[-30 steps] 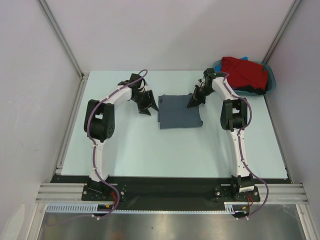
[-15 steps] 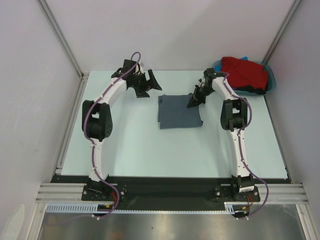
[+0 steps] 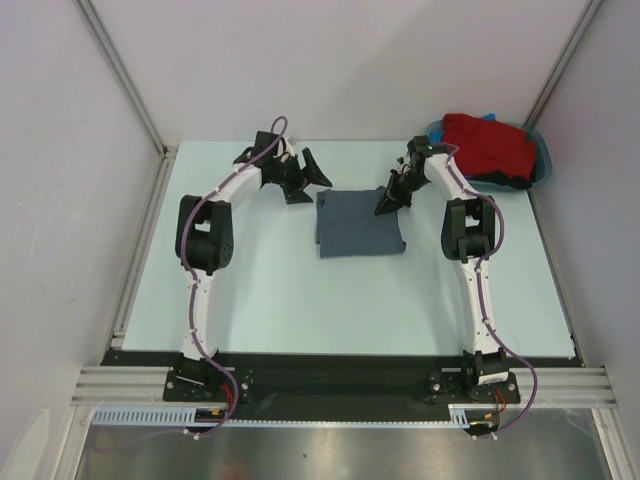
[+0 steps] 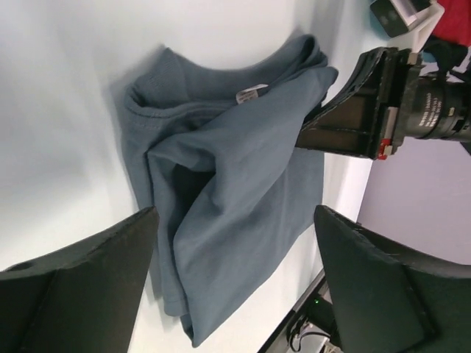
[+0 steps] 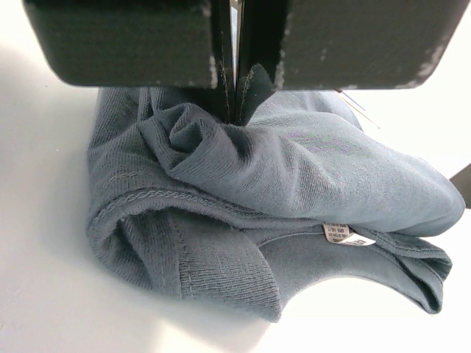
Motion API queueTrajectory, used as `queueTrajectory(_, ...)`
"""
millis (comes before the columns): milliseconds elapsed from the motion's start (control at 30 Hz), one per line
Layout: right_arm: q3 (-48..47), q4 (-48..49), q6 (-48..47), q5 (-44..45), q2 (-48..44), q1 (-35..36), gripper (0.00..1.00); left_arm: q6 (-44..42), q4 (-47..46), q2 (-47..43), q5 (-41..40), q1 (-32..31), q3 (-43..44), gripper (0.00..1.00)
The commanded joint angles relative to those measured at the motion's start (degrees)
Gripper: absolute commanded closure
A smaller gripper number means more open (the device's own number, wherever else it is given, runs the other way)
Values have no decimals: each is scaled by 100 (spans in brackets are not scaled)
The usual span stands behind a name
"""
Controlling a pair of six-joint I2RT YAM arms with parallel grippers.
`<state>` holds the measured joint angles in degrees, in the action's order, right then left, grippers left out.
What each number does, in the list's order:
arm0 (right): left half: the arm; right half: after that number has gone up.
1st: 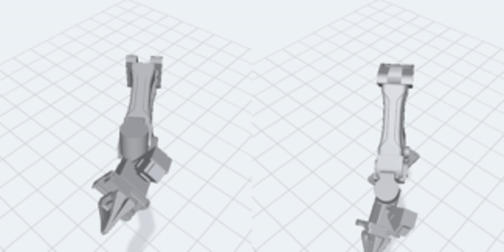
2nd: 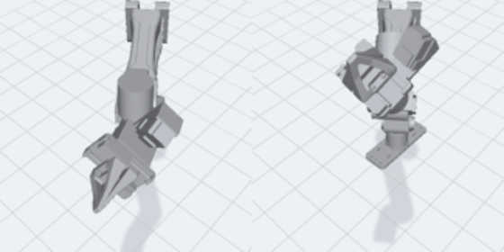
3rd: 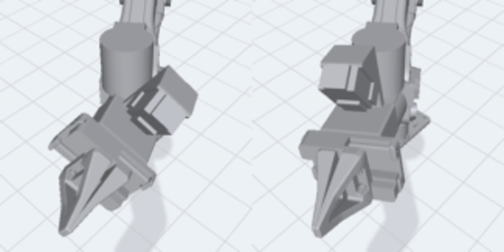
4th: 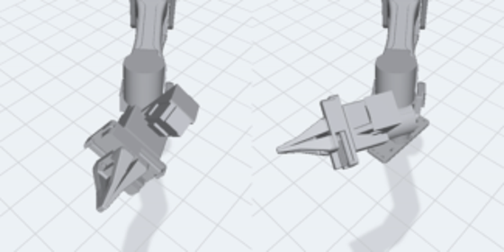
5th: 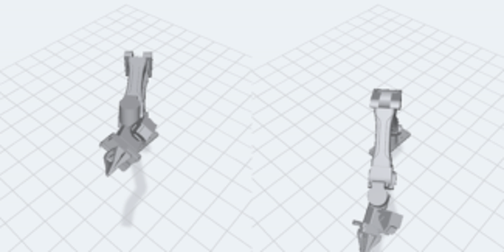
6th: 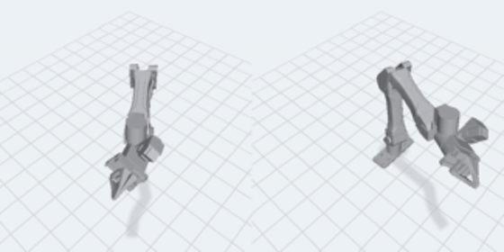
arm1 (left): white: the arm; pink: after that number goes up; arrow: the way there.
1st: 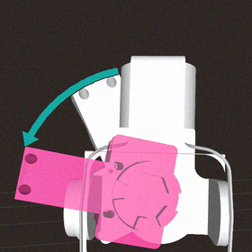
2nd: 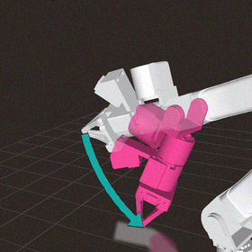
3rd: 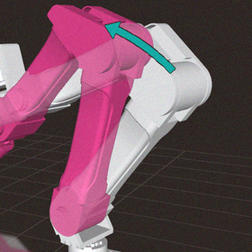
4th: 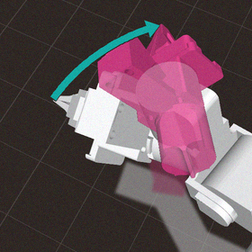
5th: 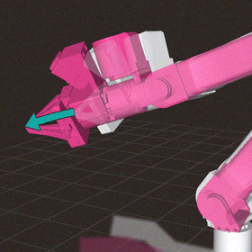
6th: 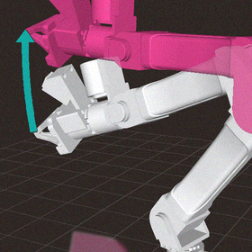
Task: Fold and stack the t-shirts
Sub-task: Fold the tshirt
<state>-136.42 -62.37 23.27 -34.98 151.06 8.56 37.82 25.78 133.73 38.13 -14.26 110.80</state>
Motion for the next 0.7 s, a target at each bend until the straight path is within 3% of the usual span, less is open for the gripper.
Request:
queueTrajectory(0,-95,-65,-200,422,-209,-56,100,85,-275,-93,186,-24,-94,9)
queueTrajectory(33,-104,-74,-208,422,-200,-65,100,94,-301,-84,212,-24,-103,22)
queueTrajectory(100,-95,-82,-209,422,-200,-65,100,120,-319,-49,247,-24,-103,34)
queueTrajectory(133,-87,-82,-209,422,-191,-65,100,146,-328,-5,282,-24,-94,50)
queueTrajectory(200,-95,-74,-209,413,-191,-65,100,155,-302,12,265,-33,-103,60)
queueTrajectory(300,-95,-74,-209,404,-183,-65,100,129,-214,74,204,-24,-112,64)
queueTrajectory(467,-95,-91,-209,404,-174,-73,100,-47,-38,170,-86,-42,-112,61)
queueTrajectory(667,-87,-91,-217,396,-174,-82,100,-170,67,346,-139,-77,-24,66)
